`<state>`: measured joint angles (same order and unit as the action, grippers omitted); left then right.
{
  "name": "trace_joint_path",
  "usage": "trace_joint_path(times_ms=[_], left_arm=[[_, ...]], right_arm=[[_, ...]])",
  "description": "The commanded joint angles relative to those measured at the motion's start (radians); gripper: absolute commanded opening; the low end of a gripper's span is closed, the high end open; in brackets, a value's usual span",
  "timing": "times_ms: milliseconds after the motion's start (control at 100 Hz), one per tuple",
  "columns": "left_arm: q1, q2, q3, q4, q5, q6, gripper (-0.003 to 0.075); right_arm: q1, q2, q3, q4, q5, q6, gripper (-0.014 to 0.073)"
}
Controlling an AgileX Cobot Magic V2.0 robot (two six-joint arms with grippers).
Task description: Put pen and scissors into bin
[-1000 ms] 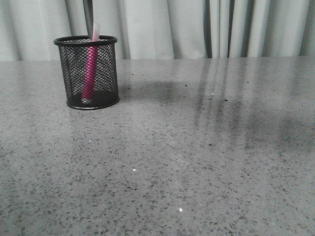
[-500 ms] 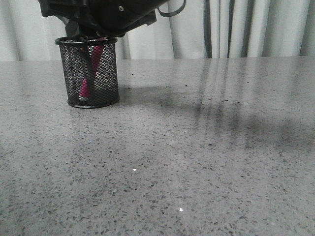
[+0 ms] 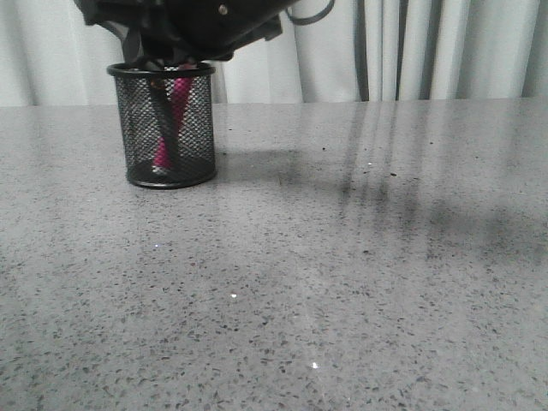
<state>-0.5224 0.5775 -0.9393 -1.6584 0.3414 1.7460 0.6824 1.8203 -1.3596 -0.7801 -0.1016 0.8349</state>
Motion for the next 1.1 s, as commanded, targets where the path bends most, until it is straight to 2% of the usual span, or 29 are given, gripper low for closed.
trace_joint_path(times_ms=[0,70,170,210,260,310,330,340,350,460,560,650,790,930,1090], left_arm=[[-0.010,-0.027,0.003,-0.027,-0.070,-0.023,0.0193],[-0.010,-0.063,0.037,-0.027,-0.156,-0.057,0.0124],[-0.010,-0.125,0.097,-0.027,-0.265,-0.058,-0.0017],[-0.010,-0.153,0.125,-0.027,-0.296,-0.058,-0.0018],[-0.010,-0.186,0.160,-0.027,-0.333,-0.058,-0.0019],[-0.010,-0.221,0.198,-0.029,-0.370,-0.058,-0.0019],[-0.010,-0.237,0.216,-0.029,-0.378,-0.058,-0.0019],[-0.010,-0.242,0.228,-0.031,-0.387,-0.058,-0.0019],[-0.010,-0.253,0.234,-0.031,-0.390,-0.058,-0.0019],[-0.010,-0.340,0.340,-0.058,-0.435,-0.058,-0.0019],[-0.010,-0.429,0.438,-0.126,-0.442,-0.058,-0.0019],[-0.010,-0.493,0.518,-0.190,-0.440,-0.058,-0.0019],[-0.010,-0.554,0.600,-0.190,-0.426,-0.058,-0.0019],[-0.010,-0.559,0.619,-0.190,-0.426,-0.058,-0.0019],[-0.010,-0.559,0.619,-0.190,-0.426,-0.058,-0.0019]], right_arm=[[-0.012,-0.108,-0.026,-0.008,-0.040,-0.006,0.0419],[-0.018,-0.151,-0.026,-0.008,-0.040,-0.006,0.0432],[-0.025,-0.233,-0.026,-0.008,-0.034,-0.006,0.0426],[-0.025,-0.264,-0.026,-0.008,-0.021,-0.006,0.0392],[-0.025,-0.318,-0.026,-0.008,0.004,-0.006,0.0276],[-0.022,-0.373,-0.015,-0.008,0.037,-0.006,0.0059],[-0.022,-0.400,-0.008,-0.008,0.048,-0.006,-0.0002],[-0.022,-0.408,-0.004,-0.008,0.052,-0.006,-0.0064],[-0.022,-0.417,0.003,-0.008,0.059,-0.006,-0.0078],[-0.022,-0.590,0.103,-0.011,0.102,-0.003,-0.0058],[-0.020,-0.784,0.274,-0.011,0.260,-0.008,-0.0058],[-0.014,-0.982,0.452,-0.011,0.375,-0.063,-0.0060],[0.024,-1.253,0.671,0.012,0.442,-0.137,-0.0061],[0.069,-1.426,0.778,0.060,0.549,-0.165,-0.0061],[0.081,-1.532,0.809,0.065,0.599,-0.191,-0.0061]])
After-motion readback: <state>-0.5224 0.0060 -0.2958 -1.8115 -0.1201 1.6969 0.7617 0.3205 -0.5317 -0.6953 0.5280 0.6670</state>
